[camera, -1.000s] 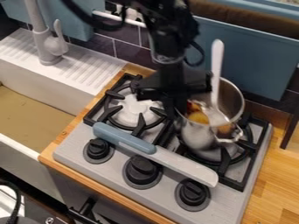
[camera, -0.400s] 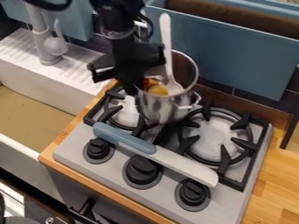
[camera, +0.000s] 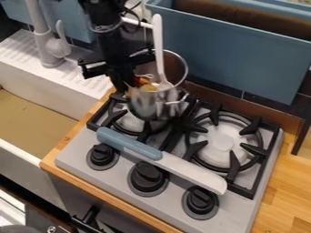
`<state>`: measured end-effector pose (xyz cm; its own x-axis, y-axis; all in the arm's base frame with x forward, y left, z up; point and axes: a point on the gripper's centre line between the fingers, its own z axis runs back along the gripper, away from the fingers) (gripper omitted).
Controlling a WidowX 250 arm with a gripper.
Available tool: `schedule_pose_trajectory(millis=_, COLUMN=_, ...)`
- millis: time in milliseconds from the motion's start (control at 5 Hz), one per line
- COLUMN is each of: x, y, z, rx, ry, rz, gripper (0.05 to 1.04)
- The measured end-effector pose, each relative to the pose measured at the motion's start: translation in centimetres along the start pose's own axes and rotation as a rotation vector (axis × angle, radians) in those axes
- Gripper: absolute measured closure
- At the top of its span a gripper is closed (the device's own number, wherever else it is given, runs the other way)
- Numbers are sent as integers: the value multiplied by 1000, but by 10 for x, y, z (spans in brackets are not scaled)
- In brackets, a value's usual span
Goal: Move the silver pot from the left side to the right side of the burner
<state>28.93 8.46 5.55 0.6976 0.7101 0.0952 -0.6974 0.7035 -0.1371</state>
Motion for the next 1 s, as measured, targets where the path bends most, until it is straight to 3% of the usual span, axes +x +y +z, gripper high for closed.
schedule_pose_trajectory(millis=600, x=14, y=12, z=-7, rx=20, ry=14, rz=-40, gripper=1029)
schedule_pose_trajectory(millis=1000, x=18, y=11, z=-8, rx=15, ry=-18, rz=-54, gripper=1029)
